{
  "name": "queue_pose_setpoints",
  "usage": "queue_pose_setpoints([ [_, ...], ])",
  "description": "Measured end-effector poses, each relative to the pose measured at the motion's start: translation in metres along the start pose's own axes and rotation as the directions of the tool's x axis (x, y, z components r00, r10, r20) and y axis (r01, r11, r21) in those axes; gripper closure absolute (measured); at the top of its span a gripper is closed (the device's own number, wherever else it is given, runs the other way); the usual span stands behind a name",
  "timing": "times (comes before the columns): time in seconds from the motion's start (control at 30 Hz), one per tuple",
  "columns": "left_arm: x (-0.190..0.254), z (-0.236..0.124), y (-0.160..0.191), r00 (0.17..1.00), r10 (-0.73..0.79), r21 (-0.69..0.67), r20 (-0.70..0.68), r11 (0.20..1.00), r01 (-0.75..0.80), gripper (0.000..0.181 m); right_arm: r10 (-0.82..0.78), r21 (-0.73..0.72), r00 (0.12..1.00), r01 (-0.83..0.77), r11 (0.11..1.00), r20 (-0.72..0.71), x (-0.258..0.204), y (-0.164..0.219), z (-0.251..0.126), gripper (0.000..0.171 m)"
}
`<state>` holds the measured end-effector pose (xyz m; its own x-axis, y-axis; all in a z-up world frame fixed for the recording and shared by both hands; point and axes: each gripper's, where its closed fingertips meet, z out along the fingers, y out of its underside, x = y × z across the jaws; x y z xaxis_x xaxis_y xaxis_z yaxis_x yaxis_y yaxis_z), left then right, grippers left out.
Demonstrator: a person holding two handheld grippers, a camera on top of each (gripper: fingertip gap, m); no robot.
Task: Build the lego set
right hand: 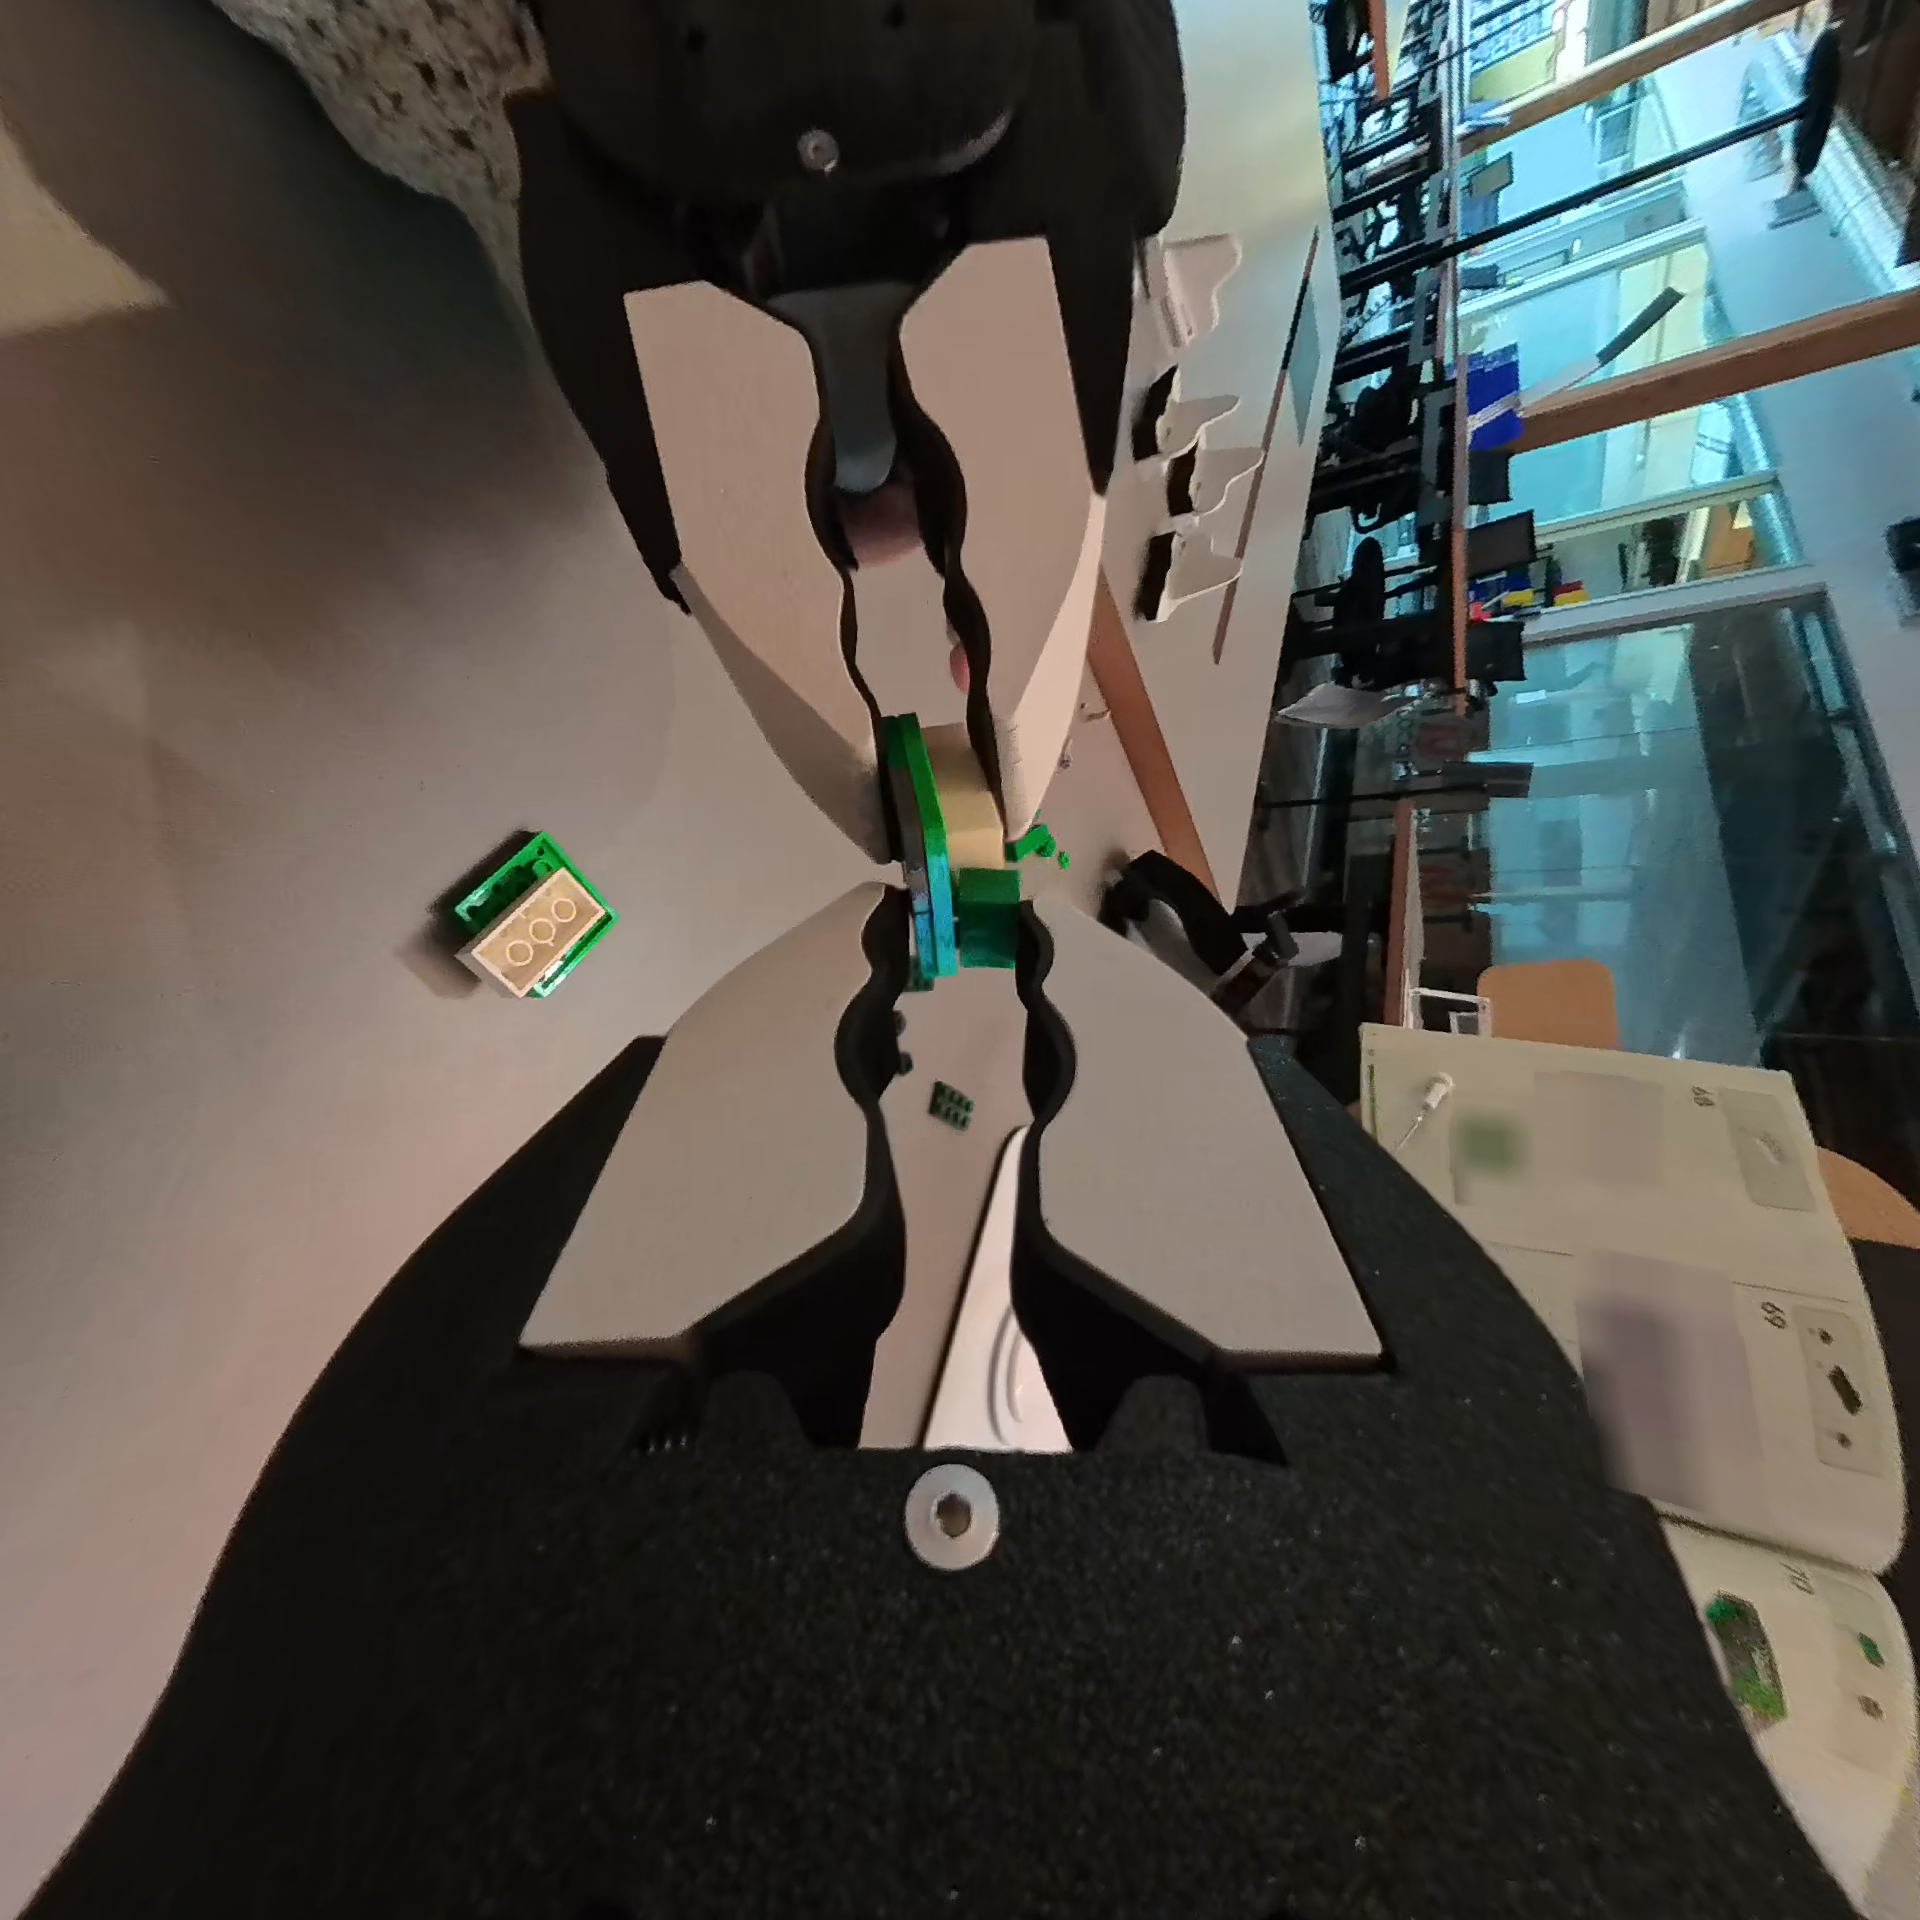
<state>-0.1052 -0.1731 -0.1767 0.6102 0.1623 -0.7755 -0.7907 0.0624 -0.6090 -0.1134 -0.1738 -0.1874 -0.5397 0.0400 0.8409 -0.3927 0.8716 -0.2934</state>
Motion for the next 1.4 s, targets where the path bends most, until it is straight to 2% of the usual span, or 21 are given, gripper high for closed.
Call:
queue_pose_setpoints([
  [0.17,0.006,0.001,0.004,0.999,-0.031,-0.012,-0.044,0.999,0.031,0.165,-0.004,-0.038,0.999,0.005,0.999,0.044,-0.006,0.004,0.002,0.152],
  [0.43,0.018,0.002,0.009,0.988,-0.094,-0.015,-0.121,0.996,0.093,0.165,0.074,-0.088,0.985,-0.061,0.994,0.154,-0.020,0.010,0.003,0.152],
  [0.6,0.017,0.000,0.007,0.982,-0.134,0.013,-0.131,0.990,0.137,0.165,0.080,-0.074,0.985,-0.069,0.995,0.151,-0.019,0.007,0.003,0.152],
  [0.87,0.019,-0.002,0.005,0.971,-0.179,0.036,-0.159,0.982,0.187,0.165,0.177,-0.080,0.963,-0.164,0.983,0.201,-0.022,0.006,0.002,0.152],
  [1.4,0.020,-0.004,0.001,0.977,-0.142,0.054,-0.161,0.987,0.152,0.165,0.127,-0.055,0.973,-0.119,0.991,0.191,-0.023,0.002,0.001,0.152],
])
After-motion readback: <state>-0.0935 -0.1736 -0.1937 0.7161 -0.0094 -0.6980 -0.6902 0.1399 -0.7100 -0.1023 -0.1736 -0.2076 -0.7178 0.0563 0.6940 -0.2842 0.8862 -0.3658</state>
